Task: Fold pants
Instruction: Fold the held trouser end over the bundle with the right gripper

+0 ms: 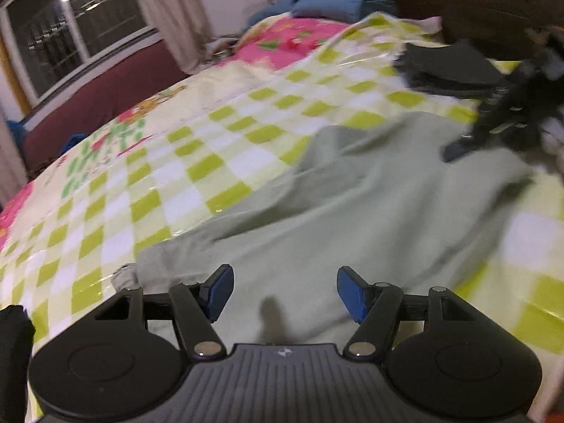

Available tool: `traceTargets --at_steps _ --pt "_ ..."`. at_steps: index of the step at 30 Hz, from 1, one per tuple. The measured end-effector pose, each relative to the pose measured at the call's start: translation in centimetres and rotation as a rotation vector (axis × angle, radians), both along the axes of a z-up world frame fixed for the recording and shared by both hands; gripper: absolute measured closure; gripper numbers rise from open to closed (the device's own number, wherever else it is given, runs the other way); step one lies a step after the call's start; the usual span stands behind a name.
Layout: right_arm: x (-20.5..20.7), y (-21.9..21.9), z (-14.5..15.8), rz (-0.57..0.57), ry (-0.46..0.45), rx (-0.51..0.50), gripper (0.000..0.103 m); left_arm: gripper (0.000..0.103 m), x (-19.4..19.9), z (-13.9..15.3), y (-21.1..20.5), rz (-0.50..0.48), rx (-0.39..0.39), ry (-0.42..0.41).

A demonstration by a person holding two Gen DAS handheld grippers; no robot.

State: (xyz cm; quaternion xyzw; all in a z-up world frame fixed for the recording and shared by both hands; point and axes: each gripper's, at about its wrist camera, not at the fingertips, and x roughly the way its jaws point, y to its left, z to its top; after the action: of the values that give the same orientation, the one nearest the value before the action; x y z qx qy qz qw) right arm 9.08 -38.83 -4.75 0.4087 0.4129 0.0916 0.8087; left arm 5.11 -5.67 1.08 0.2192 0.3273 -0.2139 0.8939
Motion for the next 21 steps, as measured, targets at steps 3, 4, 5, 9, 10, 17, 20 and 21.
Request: traceTargets --at_steps 3,4,5,9,10,17,20,21 --pt "0.3 -0.1 -1.5 -0.009 0.023 0.074 0.078 0.023 1.5 -2.4 1.4 0.077 0.061 0.067" --pt "0.2 -0.4 -1.8 -0.011 0.024 0.089 0.072 0.023 1.6 -2.9 2.1 0.113 0.071 0.09" --pt "0.6 -0.2 -1.7 -0.012 0.023 0.093 0.072 0.023 1.4 -2.8 2.8 0.128 0.05 0.1" --pt "1.2 0.7 -0.8 -0.031 0.026 0.004 0.077 0.023 -0.5 -2.6 5.0 0.145 -0.007 0.157" --pt "1.4 0.9 -0.6 -0.034 0.041 -0.025 0.081 0.023 -1.3 -2.6 5.2 0.14 -0.004 0.137" --pt "1.3 2.4 1.1 0.004 0.068 -0.158 0.073 0.023 -3.5 -0.6 7.7 0.152 -0.083 0.041" --pt "1.5 3.0 1.1 0.009 0.079 -0.176 0.07 0.023 -2.9 -0.1 9.5 0.209 -0.123 0.015" --pt "1.6 3.2 1.0 0.006 0.081 -0.182 0.069 0.023 -2.5 -0.1 9.9 0.228 -0.133 0.017"
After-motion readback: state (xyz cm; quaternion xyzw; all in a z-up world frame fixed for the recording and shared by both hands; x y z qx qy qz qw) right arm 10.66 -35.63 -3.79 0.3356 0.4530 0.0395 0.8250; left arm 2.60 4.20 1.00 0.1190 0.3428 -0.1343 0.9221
